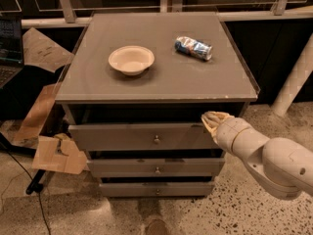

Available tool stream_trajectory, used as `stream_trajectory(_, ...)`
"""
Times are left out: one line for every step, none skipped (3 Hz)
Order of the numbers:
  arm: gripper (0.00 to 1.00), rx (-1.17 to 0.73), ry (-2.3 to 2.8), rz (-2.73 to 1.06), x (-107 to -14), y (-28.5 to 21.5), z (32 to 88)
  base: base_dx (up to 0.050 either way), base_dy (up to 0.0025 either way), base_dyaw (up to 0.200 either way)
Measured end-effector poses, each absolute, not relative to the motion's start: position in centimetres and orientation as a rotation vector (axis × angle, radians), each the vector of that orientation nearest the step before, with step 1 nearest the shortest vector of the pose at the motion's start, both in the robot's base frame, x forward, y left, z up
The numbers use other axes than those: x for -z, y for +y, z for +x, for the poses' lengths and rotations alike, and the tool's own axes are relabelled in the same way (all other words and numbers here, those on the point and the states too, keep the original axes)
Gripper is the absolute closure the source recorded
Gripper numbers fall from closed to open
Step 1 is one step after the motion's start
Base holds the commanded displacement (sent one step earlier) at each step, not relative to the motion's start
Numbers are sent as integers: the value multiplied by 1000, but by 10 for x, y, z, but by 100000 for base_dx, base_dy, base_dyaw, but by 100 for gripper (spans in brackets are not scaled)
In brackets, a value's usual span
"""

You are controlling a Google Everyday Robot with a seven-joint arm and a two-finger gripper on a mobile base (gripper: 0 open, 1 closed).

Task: Open top drawer

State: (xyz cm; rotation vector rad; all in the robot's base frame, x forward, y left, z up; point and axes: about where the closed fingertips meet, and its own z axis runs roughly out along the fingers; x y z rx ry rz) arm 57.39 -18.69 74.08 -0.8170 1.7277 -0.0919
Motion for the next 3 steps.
stream_trajectory(100, 108, 1740, -822, -736, -187, 583, 0, 0, 0)
stream_trajectory(100, 147, 1757, -819, -728, -191, 607, 0, 0, 0)
stream_trajectory(100, 175, 1780, -810, -718, -196, 619, 0, 0, 0)
